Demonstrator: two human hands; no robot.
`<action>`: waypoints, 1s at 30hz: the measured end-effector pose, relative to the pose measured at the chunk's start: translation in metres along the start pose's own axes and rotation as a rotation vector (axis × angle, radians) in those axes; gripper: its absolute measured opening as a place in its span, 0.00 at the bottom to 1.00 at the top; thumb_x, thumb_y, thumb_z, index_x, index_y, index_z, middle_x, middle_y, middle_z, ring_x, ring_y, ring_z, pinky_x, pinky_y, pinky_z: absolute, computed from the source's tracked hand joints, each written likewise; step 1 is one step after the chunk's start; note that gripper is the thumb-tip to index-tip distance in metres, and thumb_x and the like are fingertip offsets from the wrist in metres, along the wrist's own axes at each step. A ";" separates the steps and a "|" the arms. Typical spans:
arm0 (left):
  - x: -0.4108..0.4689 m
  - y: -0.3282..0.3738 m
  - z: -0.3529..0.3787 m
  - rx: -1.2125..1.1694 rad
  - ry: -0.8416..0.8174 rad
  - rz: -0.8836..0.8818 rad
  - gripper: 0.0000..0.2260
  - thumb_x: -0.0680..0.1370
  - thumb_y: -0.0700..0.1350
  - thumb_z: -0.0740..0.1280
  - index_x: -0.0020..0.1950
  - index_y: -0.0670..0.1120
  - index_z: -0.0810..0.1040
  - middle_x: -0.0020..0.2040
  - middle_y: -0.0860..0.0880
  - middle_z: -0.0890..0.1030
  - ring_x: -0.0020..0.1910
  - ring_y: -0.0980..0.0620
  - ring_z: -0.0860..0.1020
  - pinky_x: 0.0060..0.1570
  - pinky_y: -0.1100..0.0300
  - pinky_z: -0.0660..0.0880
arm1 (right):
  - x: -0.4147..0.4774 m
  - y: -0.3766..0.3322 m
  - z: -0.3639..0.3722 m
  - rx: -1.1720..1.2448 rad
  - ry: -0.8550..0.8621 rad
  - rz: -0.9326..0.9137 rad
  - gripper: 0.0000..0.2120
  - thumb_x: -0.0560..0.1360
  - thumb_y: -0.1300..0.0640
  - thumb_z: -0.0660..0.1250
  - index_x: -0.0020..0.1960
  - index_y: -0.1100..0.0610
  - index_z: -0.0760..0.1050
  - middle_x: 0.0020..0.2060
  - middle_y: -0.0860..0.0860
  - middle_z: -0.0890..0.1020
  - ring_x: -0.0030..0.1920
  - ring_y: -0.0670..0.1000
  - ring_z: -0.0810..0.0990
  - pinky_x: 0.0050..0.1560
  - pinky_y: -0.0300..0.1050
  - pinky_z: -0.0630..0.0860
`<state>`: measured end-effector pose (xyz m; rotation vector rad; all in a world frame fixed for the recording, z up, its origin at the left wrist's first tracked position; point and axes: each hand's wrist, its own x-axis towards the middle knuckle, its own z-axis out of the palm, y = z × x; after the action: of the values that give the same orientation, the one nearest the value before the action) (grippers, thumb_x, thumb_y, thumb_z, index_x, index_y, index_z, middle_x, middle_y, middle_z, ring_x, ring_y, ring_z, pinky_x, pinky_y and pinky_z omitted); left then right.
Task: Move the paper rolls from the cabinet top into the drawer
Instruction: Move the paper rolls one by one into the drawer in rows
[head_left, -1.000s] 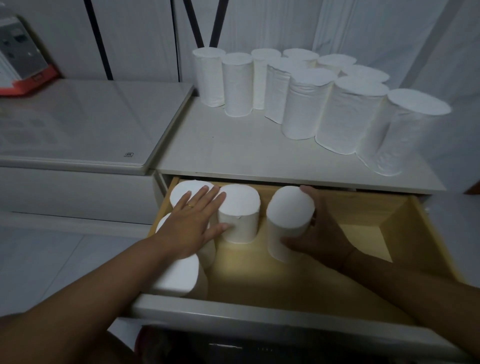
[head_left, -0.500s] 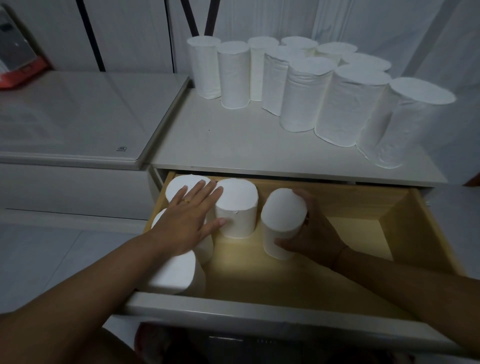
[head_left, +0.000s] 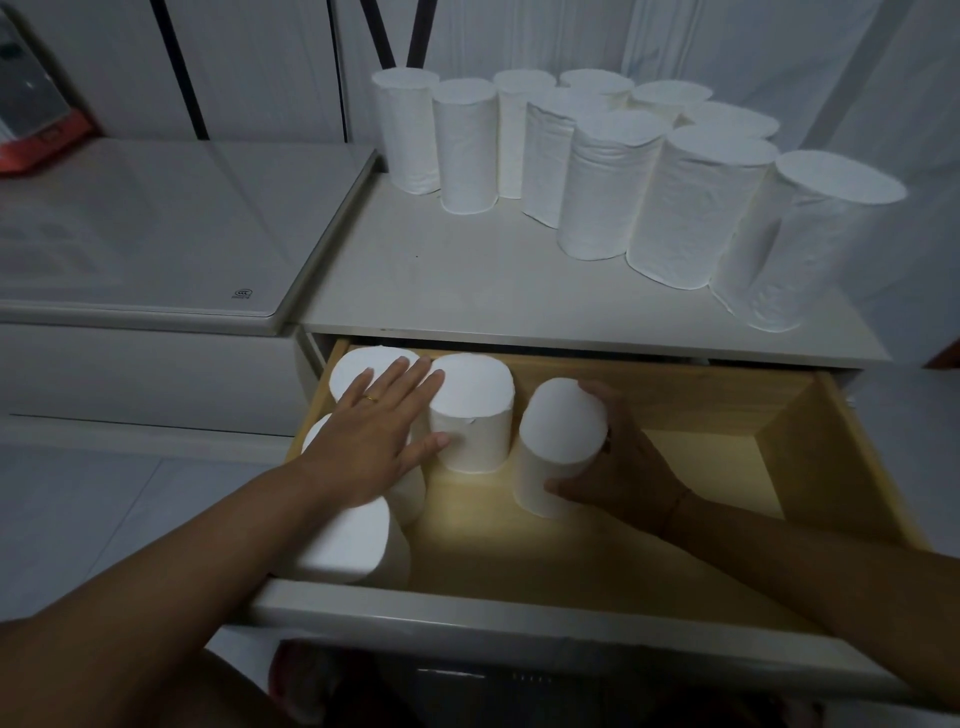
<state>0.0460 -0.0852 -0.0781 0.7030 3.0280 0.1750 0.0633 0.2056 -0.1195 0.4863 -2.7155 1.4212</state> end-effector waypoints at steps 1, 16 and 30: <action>0.000 0.000 0.000 0.000 0.004 0.002 0.36 0.73 0.69 0.37 0.77 0.54 0.44 0.74 0.56 0.38 0.76 0.55 0.39 0.72 0.56 0.36 | 0.000 0.000 0.000 0.007 -0.009 0.009 0.51 0.58 0.54 0.81 0.70 0.53 0.53 0.66 0.48 0.63 0.64 0.51 0.68 0.59 0.54 0.75; -0.003 0.001 0.000 -0.012 0.011 0.001 0.32 0.76 0.67 0.43 0.77 0.54 0.44 0.75 0.56 0.38 0.76 0.55 0.39 0.72 0.57 0.35 | 0.020 -0.024 -0.026 0.052 -0.243 0.074 0.38 0.59 0.41 0.76 0.62 0.33 0.59 0.61 0.40 0.69 0.58 0.43 0.72 0.46 0.33 0.76; -0.003 0.001 0.000 -0.022 0.008 0.001 0.33 0.75 0.65 0.44 0.77 0.54 0.44 0.74 0.57 0.38 0.75 0.56 0.38 0.72 0.56 0.36 | -0.002 -0.041 -0.002 0.029 -0.211 0.444 0.32 0.65 0.41 0.73 0.62 0.50 0.64 0.57 0.51 0.72 0.53 0.52 0.75 0.48 0.47 0.79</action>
<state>0.0492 -0.0852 -0.0784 0.7041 3.0287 0.2113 0.0771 0.1863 -0.0863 0.0277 -3.1178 1.5781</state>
